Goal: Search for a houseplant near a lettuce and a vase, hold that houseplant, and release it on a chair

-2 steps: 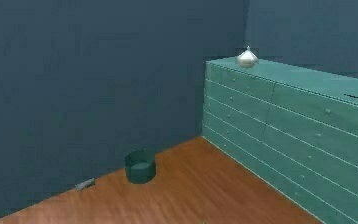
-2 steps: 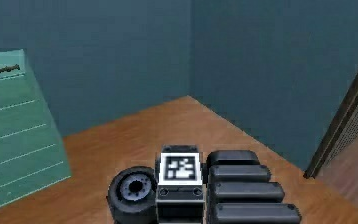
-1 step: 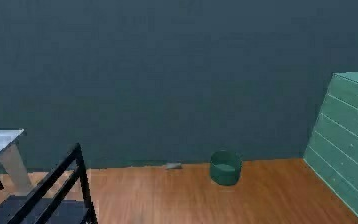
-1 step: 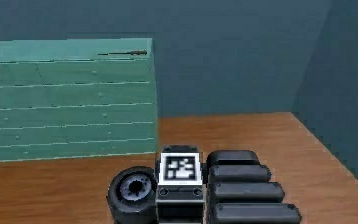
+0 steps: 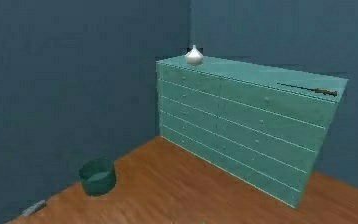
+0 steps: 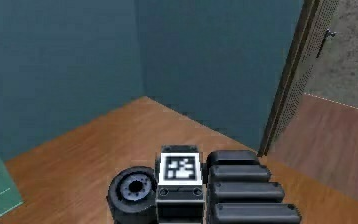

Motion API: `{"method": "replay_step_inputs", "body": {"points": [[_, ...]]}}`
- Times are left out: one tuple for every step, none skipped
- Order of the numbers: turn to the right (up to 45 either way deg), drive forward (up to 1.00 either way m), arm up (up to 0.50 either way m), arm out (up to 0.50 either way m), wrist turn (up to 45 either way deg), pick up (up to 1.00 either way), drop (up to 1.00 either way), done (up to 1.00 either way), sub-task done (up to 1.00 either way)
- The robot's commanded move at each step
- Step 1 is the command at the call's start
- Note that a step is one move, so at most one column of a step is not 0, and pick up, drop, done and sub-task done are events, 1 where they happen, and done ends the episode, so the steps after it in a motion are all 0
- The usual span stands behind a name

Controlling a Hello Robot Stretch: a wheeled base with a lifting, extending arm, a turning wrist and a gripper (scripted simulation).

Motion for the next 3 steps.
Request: {"method": "replay_step_inputs", "body": {"points": [[45.0,0.0,0.0,0.0,0.0,0.0,0.0,0.0,0.0],[42.0,0.0,0.0,0.0,0.0,0.0,0.0,0.0,0.0],[45.0,0.0,0.0,0.0,0.0,0.0,0.0,0.0,0.0]]}}
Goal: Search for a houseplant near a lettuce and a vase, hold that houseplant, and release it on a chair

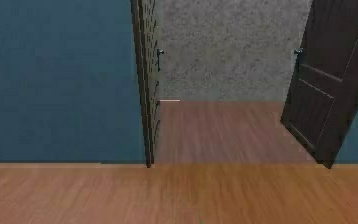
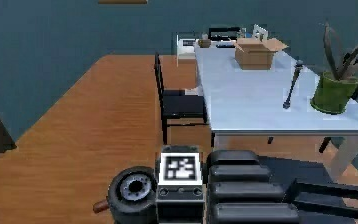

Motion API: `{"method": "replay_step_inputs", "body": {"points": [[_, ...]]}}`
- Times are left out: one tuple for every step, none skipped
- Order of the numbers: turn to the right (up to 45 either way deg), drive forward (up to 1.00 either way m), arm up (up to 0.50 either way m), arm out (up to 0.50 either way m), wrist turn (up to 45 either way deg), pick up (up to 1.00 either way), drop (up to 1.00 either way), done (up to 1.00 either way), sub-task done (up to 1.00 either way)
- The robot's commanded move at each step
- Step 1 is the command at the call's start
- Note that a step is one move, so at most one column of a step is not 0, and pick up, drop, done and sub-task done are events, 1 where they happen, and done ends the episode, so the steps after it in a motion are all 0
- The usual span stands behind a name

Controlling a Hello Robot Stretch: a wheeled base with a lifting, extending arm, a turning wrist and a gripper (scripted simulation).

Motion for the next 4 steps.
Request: {"method": "replay_step_inputs", "body": {"points": [[45.0,0.0,0.0,0.0,0.0,0.0,0.0,0.0,0.0],[45.0,0.0,0.0,0.0,0.0,0.0,0.0,0.0,0.0],[9.0,0.0,0.0,0.0,0.0,0.0,0.0,0.0,0.0],[0.0,0.35,0.0,0.0,0.0,0.0,0.0,0.0,0.0]]}}
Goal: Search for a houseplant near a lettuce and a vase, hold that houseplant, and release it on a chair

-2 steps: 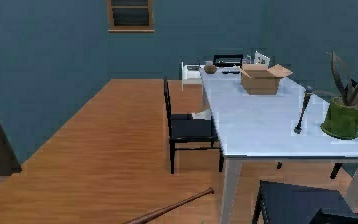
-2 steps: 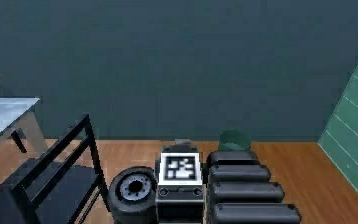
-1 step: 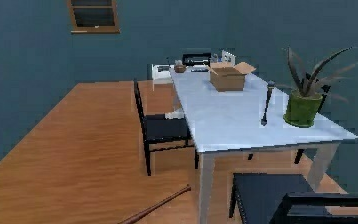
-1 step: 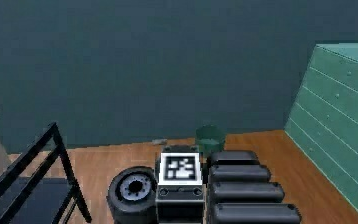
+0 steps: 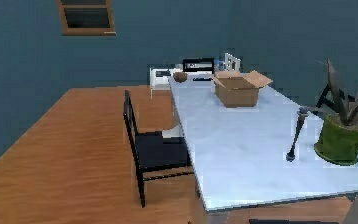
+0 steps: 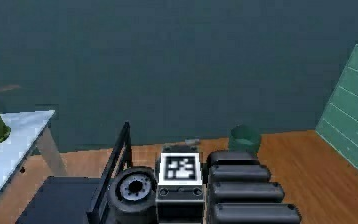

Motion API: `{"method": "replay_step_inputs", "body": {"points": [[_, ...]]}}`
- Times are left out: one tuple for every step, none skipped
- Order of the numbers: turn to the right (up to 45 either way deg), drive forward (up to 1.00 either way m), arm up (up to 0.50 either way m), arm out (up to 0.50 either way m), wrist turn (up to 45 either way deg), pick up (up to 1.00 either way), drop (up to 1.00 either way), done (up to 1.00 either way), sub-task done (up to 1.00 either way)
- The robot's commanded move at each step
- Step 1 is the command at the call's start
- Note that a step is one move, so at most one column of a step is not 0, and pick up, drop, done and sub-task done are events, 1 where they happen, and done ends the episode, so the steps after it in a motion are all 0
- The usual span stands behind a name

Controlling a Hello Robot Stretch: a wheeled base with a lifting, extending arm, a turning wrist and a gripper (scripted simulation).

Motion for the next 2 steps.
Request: {"method": "replay_step_inputs", "body": {"points": [[-45.0,0.0,0.0,0.0,0.0,0.0,0.0,0.0,0.0],[0.0,0.0,0.0,0.42,0.0,0.0,0.0,0.0,0.0]]}}
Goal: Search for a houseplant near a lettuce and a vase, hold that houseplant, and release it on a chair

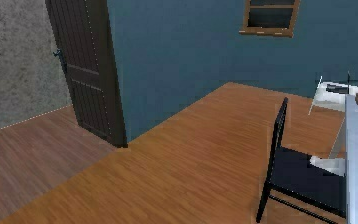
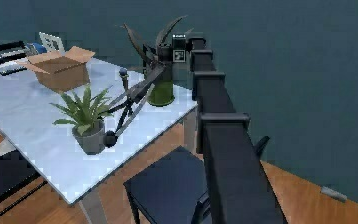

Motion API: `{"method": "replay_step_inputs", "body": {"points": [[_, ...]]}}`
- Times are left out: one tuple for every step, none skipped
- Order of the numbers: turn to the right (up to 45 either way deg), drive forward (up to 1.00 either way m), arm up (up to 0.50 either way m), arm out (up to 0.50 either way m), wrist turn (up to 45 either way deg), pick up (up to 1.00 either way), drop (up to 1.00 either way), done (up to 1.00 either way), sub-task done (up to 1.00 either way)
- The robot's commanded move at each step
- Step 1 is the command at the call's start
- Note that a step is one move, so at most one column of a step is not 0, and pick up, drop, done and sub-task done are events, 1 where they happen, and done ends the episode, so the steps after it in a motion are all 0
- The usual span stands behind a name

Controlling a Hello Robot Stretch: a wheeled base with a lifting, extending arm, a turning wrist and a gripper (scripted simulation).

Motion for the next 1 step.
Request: {"method": "replay_step_inputs", "body": {"points": [[0.0,0.0,0.0,0.0,45.0,0.0,0.0,0.0,0.0]]}}
